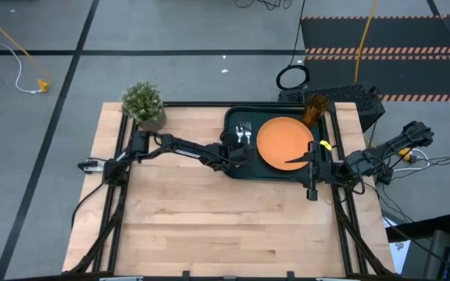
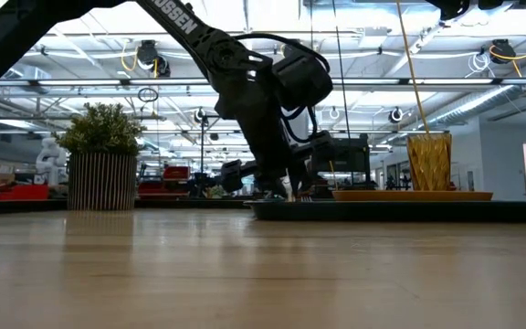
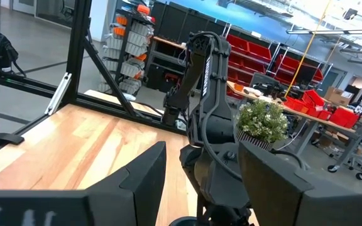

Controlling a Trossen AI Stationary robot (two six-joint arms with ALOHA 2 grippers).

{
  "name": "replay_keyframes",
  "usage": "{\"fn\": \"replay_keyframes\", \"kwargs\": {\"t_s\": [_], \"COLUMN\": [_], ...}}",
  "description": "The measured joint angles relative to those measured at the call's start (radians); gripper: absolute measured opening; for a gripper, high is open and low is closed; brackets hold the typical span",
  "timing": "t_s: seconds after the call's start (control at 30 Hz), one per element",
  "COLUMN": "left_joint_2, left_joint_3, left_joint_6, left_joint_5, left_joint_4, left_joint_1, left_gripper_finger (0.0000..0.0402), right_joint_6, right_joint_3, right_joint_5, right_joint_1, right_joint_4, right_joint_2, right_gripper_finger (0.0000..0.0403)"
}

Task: Pick and place plate/cup/fork/spoon on tray
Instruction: Put the spoon on the tray

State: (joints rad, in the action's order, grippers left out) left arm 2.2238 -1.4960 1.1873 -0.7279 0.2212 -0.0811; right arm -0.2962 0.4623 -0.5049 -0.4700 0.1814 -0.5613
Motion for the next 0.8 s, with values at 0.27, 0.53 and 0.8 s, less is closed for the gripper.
{"fn": "replay_keyframes", "kwargs": {"t_s": [0.27, 0.53, 0.8], "left_joint_2": [0.0, 0.0, 0.0], "left_joint_3": [0.0, 0.0, 0.0], "left_joint_6": [0.054, 0.082, 0.069], "left_joint_5": [0.005, 0.006, -0.004], "left_joint_4": [0.053, 0.067, 0.066], "left_joint_1": [-0.004, -0.01, -0.016], "left_gripper_finger": [0.0052, 0.0089, 0.0098], "right_joint_6": [0.0, 0.0, 0.0], "right_joint_3": [0.0, 0.0, 0.0], "right_joint_5": [0.0, 0.0, 0.0], "right_joint_1": [0.0, 0.0, 0.0], "right_joint_4": [0.0, 0.0, 0.0], "right_joint_2": [0.0, 0.0, 0.0], "right_gripper_finger": [0.0192, 0.0192, 0.0192]}}
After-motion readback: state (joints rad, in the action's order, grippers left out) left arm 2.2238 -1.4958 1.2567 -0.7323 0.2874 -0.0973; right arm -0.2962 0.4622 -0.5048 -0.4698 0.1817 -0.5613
